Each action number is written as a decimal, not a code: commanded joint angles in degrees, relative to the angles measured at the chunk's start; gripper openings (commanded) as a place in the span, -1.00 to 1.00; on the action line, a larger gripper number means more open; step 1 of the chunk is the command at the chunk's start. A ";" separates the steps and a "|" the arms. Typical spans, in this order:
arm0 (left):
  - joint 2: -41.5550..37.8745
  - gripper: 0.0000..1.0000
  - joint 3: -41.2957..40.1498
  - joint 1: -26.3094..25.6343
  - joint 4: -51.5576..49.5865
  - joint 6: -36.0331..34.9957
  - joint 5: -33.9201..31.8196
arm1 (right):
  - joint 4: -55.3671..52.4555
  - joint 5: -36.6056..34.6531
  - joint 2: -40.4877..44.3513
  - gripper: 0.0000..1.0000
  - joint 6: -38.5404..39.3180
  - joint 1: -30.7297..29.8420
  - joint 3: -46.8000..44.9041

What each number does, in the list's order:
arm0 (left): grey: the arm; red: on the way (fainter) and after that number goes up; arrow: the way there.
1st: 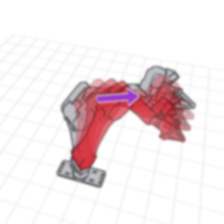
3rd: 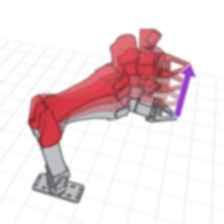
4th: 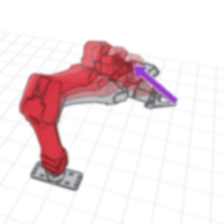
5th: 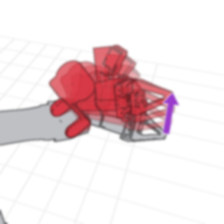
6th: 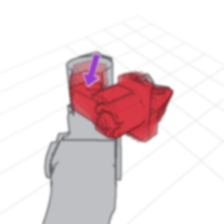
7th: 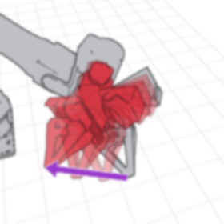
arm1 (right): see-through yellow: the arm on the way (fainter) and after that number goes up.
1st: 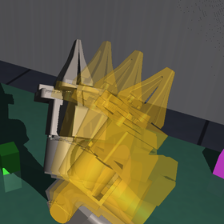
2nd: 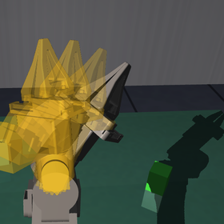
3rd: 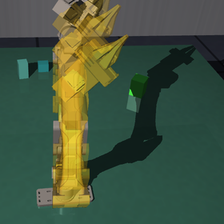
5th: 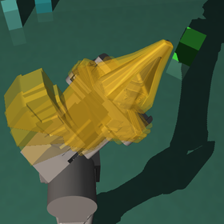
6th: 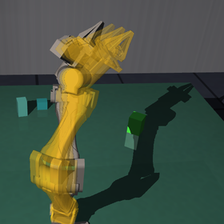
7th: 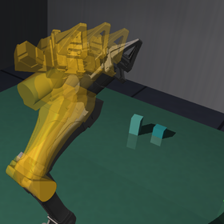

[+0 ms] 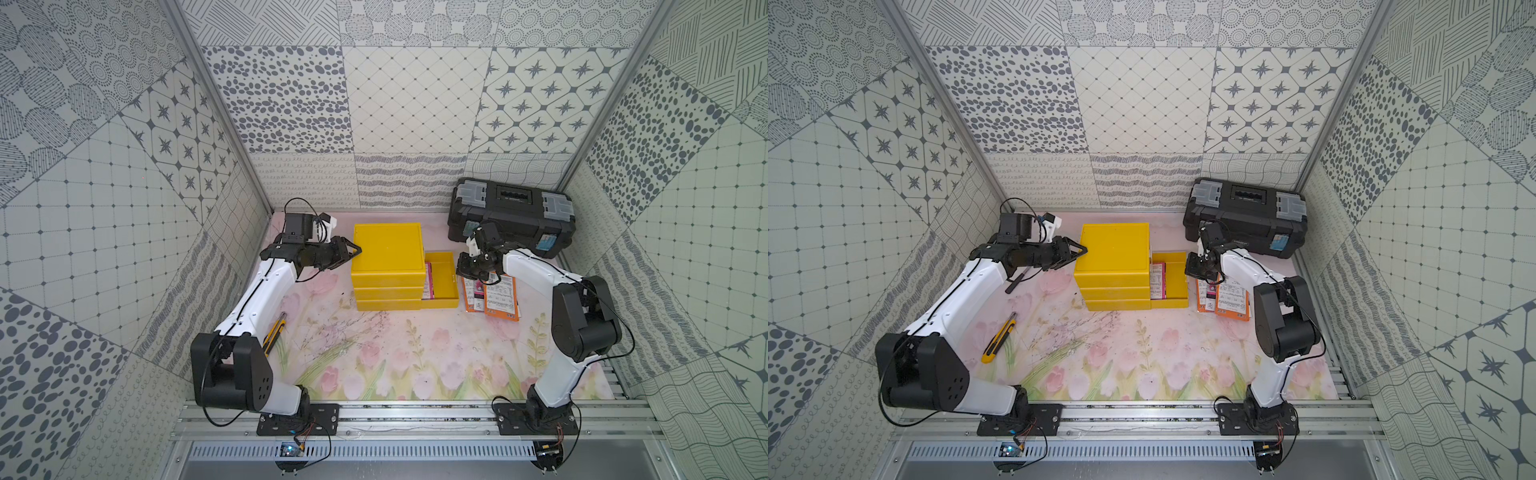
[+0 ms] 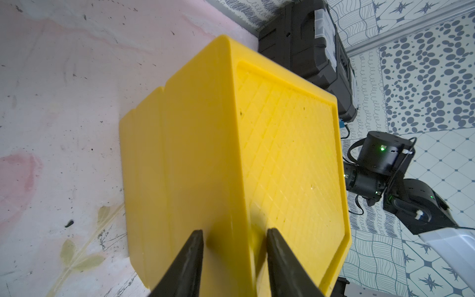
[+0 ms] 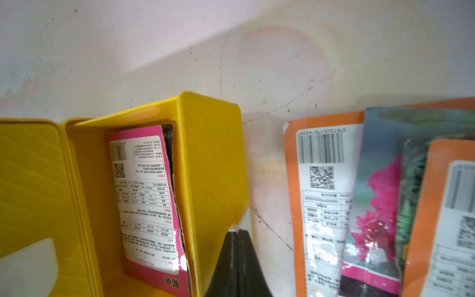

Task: Take the seed bags out of the drawer
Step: Open the drawer in the storage box, then pick up the seed packet from the drawer.

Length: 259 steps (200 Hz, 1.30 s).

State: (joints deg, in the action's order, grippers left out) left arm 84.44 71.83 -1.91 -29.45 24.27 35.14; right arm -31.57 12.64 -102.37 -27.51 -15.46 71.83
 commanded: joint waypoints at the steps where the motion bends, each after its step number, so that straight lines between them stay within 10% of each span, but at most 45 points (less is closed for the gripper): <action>1: 0.83 -0.14 -0.82 -0.60 -9.13 -1.16 -6.22 | 0.44 0.91 2.51 -1.00 1.31 1.50 -0.88; 74: 0.71 -0.14 -0.86 -0.62 -9.17 -1.28 -6.21 | 0.17 0.36 2.57 -1.00 2.11 4.04 -0.41; 118: 0.70 -0.14 -0.82 -0.56 -9.24 -1.24 -6.13 | -0.13 -1.77 3.54 -0.24 2.11 4.04 0.67; 259: 0.28 -0.14 -0.91 -0.61 -9.20 -1.29 -6.21 | -0.85 -2.32 -2.16 -0.19 -1.67 -9.22 8.74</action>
State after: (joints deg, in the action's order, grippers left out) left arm 84.44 71.83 -1.93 -29.45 24.27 35.11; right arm -33.19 10.31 -100.53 -27.73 -23.49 78.46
